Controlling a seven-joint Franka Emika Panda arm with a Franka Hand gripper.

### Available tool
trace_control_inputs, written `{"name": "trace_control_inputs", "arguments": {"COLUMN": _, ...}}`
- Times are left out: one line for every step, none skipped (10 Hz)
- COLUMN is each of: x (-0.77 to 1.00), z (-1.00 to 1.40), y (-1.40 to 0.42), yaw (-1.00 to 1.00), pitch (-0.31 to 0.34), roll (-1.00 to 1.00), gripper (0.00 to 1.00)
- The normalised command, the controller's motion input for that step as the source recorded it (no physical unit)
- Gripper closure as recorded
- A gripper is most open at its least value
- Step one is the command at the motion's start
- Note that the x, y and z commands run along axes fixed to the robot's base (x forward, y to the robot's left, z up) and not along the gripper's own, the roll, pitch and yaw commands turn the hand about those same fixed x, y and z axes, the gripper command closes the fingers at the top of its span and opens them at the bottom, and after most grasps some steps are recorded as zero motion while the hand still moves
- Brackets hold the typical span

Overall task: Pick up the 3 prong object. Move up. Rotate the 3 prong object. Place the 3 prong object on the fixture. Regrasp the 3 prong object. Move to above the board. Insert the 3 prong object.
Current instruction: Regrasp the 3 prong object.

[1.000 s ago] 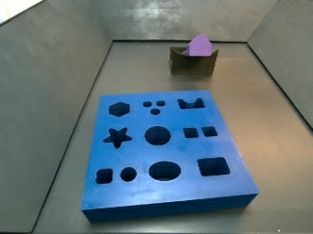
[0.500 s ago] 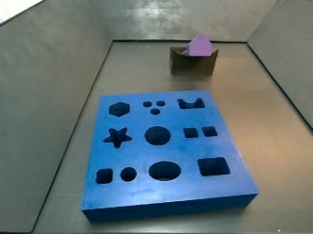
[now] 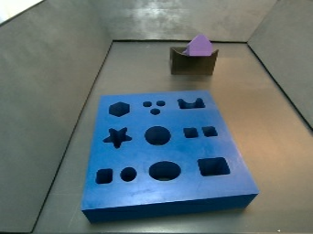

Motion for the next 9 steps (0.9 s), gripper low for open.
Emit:
{"name": "trace_control_inputs", "arguments": {"x": 0.10, "z": -0.01, "y": -0.05, "yaw": 0.11, "pitch": 0.185, "roll": 1.00, "gripper": 0.00}}
{"name": "trace_control_inputs", "arguments": {"x": 0.11, "z": -0.01, "y": -0.05, "yaw": 0.13, "pitch": 0.195, "roll": 0.94, "gripper": 0.00}}
{"name": "trace_control_inputs", "arguments": {"x": 0.11, "z": -0.01, "y": -0.05, "yaw": 0.16, "pitch": 0.178, "roll": 0.69, "gripper": 0.00}}
{"name": "trace_control_inputs", "arguments": {"x": 0.11, "z": -0.01, "y": -0.05, "yaw": 0.18, "pitch": 0.160, "roll": 0.51, "gripper": 0.00}}
{"name": "trace_control_inputs", "arguments": {"x": 0.11, "z": -0.01, "y": -0.05, "yaw": 0.20, "pitch": 0.127, "roll": 0.28, "gripper": 0.00}}
{"name": "trace_control_inputs", "arguments": {"x": 0.09, "z": 0.00, "y": -0.03, "yaw": 0.21, "pitch": 0.094, "roll": 0.19, "gripper": 0.00}}
{"name": "trace_control_inputs", "arguments": {"x": 0.08, "z": 0.00, "y": -0.04, "yaw": 0.21, "pitch": 0.054, "roll": 0.16, "gripper": 0.00}}
{"name": "trace_control_inputs", "arguments": {"x": 0.03, "z": -1.00, "y": 0.04, "yaw": 0.17, "pitch": 0.044, "roll": 0.27, "gripper": 0.00}}
{"name": "trace_control_inputs", "arguments": {"x": 0.03, "z": -1.00, "y": 0.04, "yaw": 0.15, "pitch": 0.028, "roll": 0.27, "gripper": 0.00}}
